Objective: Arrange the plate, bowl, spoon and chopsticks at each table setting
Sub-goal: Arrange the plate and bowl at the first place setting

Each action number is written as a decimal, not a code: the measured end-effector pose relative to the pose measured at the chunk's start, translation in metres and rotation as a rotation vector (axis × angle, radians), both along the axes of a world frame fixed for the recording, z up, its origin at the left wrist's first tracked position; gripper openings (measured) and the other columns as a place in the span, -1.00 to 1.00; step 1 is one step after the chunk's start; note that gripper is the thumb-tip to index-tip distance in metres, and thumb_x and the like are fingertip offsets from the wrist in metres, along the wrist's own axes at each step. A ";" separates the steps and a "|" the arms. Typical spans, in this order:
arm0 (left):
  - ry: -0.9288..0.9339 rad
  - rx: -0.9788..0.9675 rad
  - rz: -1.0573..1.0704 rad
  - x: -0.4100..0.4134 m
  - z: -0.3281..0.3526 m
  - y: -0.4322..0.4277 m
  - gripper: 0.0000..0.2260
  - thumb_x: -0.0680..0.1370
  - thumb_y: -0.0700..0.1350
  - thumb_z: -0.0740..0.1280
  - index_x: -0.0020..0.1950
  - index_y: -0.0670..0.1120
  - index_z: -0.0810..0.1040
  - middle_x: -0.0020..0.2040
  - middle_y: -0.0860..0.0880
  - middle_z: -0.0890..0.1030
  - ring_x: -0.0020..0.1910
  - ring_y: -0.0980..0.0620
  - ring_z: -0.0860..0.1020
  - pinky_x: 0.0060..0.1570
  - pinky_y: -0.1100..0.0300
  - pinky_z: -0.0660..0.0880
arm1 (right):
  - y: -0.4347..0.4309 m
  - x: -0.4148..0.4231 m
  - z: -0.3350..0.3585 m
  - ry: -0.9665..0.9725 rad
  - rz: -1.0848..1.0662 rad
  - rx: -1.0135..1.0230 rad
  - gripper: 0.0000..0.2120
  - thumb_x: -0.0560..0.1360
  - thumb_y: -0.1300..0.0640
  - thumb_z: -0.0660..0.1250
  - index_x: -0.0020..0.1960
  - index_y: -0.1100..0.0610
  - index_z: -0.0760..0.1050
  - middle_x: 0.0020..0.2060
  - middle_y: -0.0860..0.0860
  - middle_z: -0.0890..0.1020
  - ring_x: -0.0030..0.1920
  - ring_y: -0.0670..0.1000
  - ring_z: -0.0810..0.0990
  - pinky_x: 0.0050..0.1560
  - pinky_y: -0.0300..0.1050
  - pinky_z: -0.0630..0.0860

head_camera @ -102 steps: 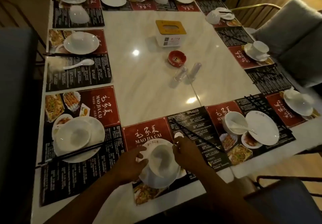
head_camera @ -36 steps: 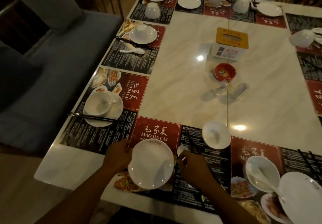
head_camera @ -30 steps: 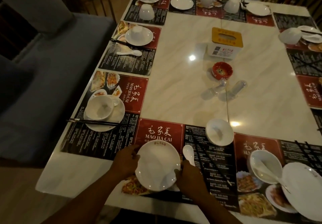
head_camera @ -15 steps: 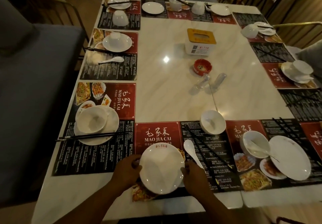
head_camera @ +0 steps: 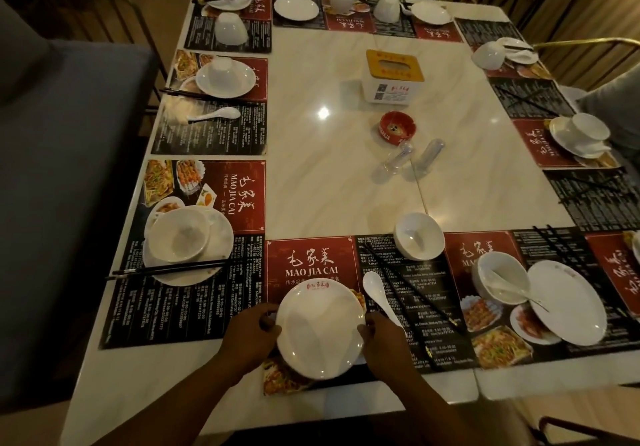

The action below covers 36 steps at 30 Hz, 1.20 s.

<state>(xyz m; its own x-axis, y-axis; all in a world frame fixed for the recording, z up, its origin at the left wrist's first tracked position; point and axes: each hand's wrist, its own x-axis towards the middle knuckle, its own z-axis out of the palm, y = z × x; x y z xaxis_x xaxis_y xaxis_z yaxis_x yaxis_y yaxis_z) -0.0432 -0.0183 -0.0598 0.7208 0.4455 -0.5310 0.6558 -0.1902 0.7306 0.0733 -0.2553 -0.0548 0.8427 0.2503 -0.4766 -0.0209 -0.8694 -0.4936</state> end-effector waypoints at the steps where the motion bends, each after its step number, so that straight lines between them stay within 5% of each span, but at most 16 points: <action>1: 0.002 0.007 -0.001 0.000 0.000 0.000 -0.60 0.48 -0.22 0.45 -0.04 0.34 0.54 -0.08 0.24 0.57 -0.01 0.22 0.55 0.05 0.07 0.61 | 0.000 0.000 0.000 0.002 0.007 0.000 -0.91 0.61 0.12 0.29 0.06 0.07 0.56 -0.19 -0.15 0.58 -0.17 -0.19 0.53 -0.20 -0.33 0.36; 8: -0.002 0.210 -0.027 0.006 0.008 -0.008 -0.80 0.52 -0.12 0.43 0.08 0.14 0.57 -0.13 0.24 0.53 -0.13 0.24 0.51 -0.23 0.38 0.39 | -0.021 0.022 0.018 -0.130 0.032 -0.076 -0.87 0.59 0.09 0.31 -0.14 -0.04 0.45 -0.32 -0.18 0.52 -0.30 -0.22 0.50 -0.30 -0.41 0.35; 14: -0.133 0.440 -0.034 0.041 0.027 -0.036 -0.79 0.49 -0.18 0.45 0.07 0.05 0.59 -0.15 0.18 0.50 -0.17 0.22 0.48 -0.19 0.41 0.33 | -0.062 0.068 0.025 -0.220 0.166 -0.231 -0.96 0.52 0.09 0.33 -0.05 0.04 0.54 -0.15 -0.05 0.63 -0.15 -0.04 0.61 -0.12 -0.09 0.60; 19: -0.138 0.286 -0.081 0.080 0.042 -0.080 -0.84 0.52 -0.14 0.42 0.06 0.07 0.62 -0.18 0.20 0.59 -0.23 0.22 0.57 -0.22 0.41 0.44 | -0.068 0.080 0.015 -0.101 0.295 -0.216 -0.80 0.43 0.03 0.44 -0.01 0.07 0.52 -0.08 -0.01 0.63 -0.09 0.01 0.62 -0.09 -0.09 0.58; 25: -0.029 0.113 -0.088 0.117 0.042 -0.131 -0.85 0.56 -0.10 0.37 0.10 0.00 0.66 -0.11 0.13 0.67 -0.22 0.28 0.61 -0.26 0.52 0.45 | -0.080 0.090 0.014 0.015 0.235 -0.036 -0.92 0.47 0.07 0.37 -0.07 0.06 0.56 -0.18 -0.06 0.63 -0.12 -0.02 0.62 -0.06 -0.05 0.59; 31: 0.026 -0.165 0.180 0.146 0.040 -0.163 -0.95 0.53 -0.04 0.43 -0.13 0.02 0.65 -0.19 0.00 0.72 -0.24 0.04 0.70 -0.07 0.01 0.66 | -0.085 0.100 0.025 0.108 0.289 0.111 -0.89 0.53 0.09 0.38 0.05 0.02 0.60 -0.10 -0.13 0.64 -0.11 -0.18 0.58 -0.08 -0.34 0.51; 36: -0.029 -0.284 0.293 0.147 0.044 -0.160 -0.95 0.54 -0.13 0.43 -0.11 -0.02 0.68 -0.24 -0.03 0.71 -0.26 0.01 0.71 -0.20 0.02 0.68 | -0.079 0.100 0.032 0.115 0.376 0.225 -0.88 0.53 0.06 0.36 0.06 -0.01 0.61 -0.11 -0.15 0.65 -0.11 -0.18 0.61 -0.09 -0.33 0.51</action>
<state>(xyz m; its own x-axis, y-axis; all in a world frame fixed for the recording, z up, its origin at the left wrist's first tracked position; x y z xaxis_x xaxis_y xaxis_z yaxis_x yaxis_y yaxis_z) 0.1035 -0.1788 -0.0157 0.6015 0.4726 -0.6441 0.6309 0.2135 0.7459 0.1731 -0.3340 -0.0227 0.6182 0.6369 -0.4606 0.2095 -0.6983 -0.6845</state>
